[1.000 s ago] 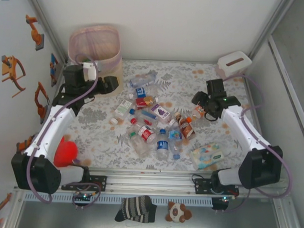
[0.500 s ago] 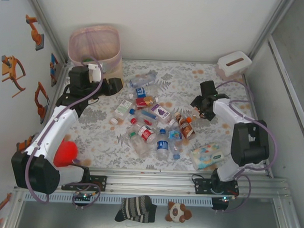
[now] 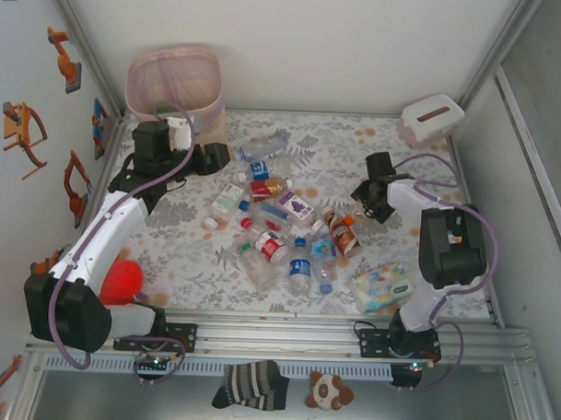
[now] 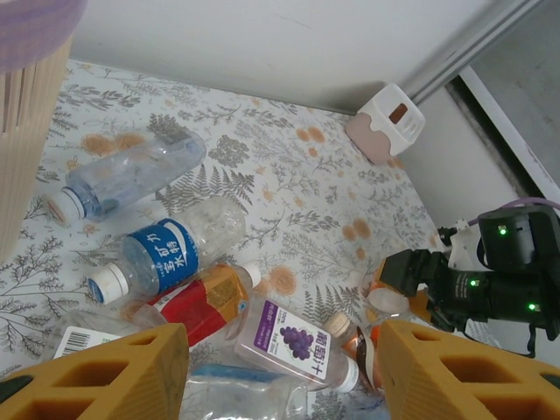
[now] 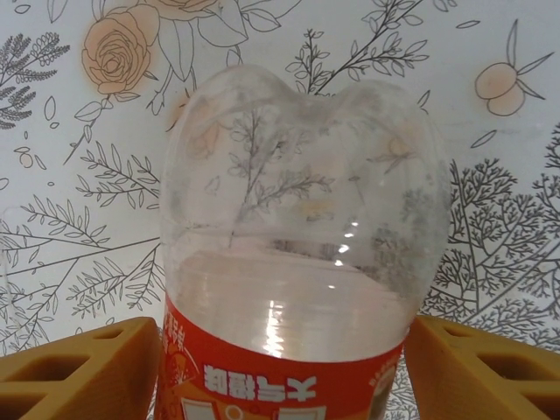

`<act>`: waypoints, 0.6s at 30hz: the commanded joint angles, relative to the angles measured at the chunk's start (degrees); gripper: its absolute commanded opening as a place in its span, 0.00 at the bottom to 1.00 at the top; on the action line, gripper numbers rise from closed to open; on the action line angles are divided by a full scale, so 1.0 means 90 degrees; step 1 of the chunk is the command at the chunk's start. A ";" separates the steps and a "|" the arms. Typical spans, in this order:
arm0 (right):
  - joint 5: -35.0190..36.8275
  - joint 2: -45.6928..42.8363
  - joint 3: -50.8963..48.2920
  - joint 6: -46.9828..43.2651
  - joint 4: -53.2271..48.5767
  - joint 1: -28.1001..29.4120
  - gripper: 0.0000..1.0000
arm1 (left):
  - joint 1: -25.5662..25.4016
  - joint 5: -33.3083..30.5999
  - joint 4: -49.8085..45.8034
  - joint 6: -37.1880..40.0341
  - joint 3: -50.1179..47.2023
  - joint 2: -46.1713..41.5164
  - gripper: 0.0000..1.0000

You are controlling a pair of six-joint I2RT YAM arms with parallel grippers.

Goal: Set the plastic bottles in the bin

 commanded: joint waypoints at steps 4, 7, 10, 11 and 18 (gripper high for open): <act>0.0038 0.0011 -0.0048 0.0183 0.0172 -0.0093 0.66 | -0.0052 0.0020 0.0124 -0.0058 0.0198 0.0044 0.58; 0.0049 -0.0095 -0.0066 0.0184 0.0182 -0.0102 0.62 | -0.0052 0.0038 0.0127 -0.0059 0.0198 0.0036 0.58; 0.0088 -0.0246 -0.0095 0.0162 0.0206 -0.0103 0.59 | -0.0062 0.0066 0.0137 -0.0068 0.0204 0.0020 0.58; 0.0086 -0.0304 -0.0115 0.0156 0.0221 -0.0097 0.58 | -0.0069 0.0073 0.0148 -0.0063 0.0189 0.0015 0.58; 0.0088 -0.0737 -0.0137 0.0011 0.0221 -0.0106 0.56 | -0.0108 0.0180 0.0248 -0.0127 0.0222 0.0077 0.58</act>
